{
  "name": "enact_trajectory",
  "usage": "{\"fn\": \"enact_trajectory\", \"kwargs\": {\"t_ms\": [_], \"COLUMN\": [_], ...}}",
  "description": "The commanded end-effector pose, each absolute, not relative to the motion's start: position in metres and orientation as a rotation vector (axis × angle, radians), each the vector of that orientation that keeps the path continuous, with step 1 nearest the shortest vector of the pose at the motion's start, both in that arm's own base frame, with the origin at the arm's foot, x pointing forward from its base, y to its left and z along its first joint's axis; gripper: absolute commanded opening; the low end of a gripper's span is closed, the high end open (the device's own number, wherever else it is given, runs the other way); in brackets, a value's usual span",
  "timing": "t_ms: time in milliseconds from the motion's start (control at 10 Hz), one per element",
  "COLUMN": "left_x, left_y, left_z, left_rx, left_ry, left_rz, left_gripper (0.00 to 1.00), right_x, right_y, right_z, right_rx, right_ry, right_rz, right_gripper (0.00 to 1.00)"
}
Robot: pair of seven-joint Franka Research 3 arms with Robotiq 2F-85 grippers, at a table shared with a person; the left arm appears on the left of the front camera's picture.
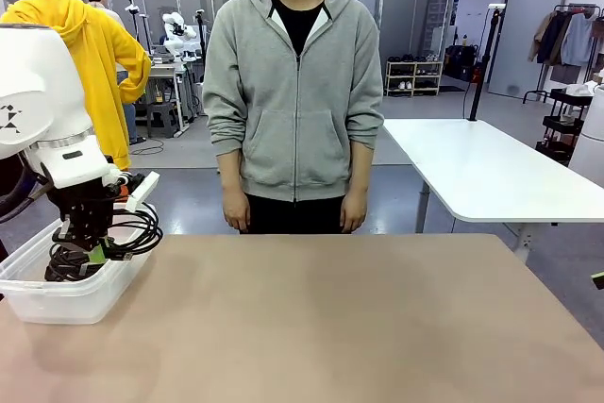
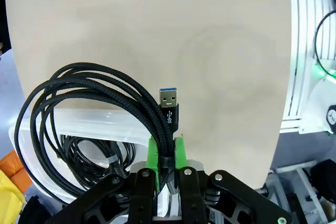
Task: Organize and store the cables.
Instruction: Place the USB Extension Cable into the Organizing box.
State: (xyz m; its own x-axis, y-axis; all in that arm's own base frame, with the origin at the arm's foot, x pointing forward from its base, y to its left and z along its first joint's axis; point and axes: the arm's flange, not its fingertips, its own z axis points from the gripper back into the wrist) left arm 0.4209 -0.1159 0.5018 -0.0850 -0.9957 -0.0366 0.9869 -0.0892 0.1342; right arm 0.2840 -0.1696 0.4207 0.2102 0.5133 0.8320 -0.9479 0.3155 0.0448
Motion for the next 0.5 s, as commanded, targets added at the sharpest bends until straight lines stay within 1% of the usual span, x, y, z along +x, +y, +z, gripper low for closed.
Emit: {"fn": "enact_trajectory", "kwargs": {"t_ms": [0, 100, 400], "left_x": [0.439, 0.45, 0.481], "left_y": [-0.098, -0.09, -0.071], "left_z": [0.507, 0.507, 0.49], "left_rx": [0.15, 0.133, 0.243], "left_ry": [-0.074, -0.068, -0.024], "left_rz": [-1.659, -1.685, -1.671], "left_gripper": [0.14, 0.14, 0.14], "right_x": [0.285, 0.285, 0.285], "right_y": [-0.169, -0.169, -0.169], "right_z": [0.422, 0.422, 0.422], "right_rx": [0.65, 0.65, 0.65], "right_ry": [-0.839, -0.839, -0.839], "right_rz": [1.117, 1.117, 1.117], "right_gripper": [1.0, 1.0, 1.0]}}
